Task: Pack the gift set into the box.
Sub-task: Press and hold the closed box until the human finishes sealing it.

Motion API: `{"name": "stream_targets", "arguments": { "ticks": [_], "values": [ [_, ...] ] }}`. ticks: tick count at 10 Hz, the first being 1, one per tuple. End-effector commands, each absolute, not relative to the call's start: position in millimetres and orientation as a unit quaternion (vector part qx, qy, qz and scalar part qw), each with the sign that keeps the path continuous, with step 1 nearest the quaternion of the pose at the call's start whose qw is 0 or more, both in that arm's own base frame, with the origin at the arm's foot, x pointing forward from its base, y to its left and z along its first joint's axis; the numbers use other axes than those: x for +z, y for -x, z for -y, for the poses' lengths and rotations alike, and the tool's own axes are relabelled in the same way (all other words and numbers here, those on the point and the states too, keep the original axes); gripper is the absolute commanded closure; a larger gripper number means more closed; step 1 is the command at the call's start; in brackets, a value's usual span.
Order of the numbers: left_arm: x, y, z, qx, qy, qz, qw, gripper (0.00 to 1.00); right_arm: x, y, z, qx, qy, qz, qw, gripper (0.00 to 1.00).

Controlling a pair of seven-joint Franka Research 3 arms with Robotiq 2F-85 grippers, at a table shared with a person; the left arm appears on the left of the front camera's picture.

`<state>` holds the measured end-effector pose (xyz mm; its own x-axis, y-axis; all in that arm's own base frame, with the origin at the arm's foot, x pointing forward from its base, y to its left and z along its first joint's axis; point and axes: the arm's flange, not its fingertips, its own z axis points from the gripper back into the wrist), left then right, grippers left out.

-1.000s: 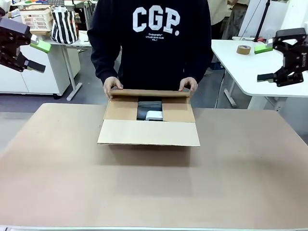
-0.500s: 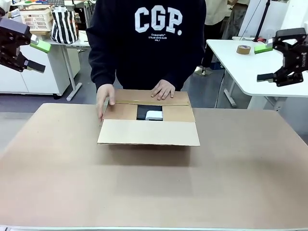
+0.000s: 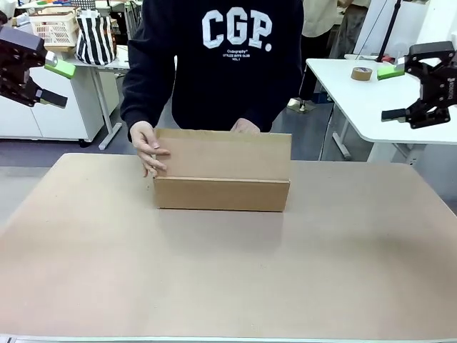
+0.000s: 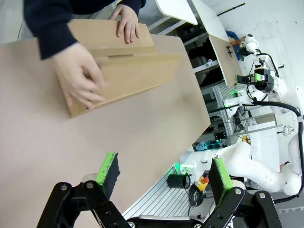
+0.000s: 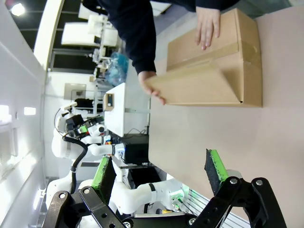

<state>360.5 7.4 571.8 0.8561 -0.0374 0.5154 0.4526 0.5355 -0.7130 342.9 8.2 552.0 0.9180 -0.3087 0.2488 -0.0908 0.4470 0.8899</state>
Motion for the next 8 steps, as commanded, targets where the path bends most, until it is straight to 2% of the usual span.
{"name": "stream_targets", "arguments": {
  "ticks": [1, 8],
  "values": [
    [572.6, -360.1, -6.3, -0.140, 0.468, 0.228, 0.842, 0.00, 552.6, -345.1, -7.2, -0.060, -0.521, 0.194, 0.829, 0.00],
    [572.6, -360.1, -6.3, -0.140, 0.468, 0.228, 0.842, 0.00, 552.6, -345.1, -7.2, -0.060, -0.521, 0.194, 0.829, 0.00]
  ]
}}
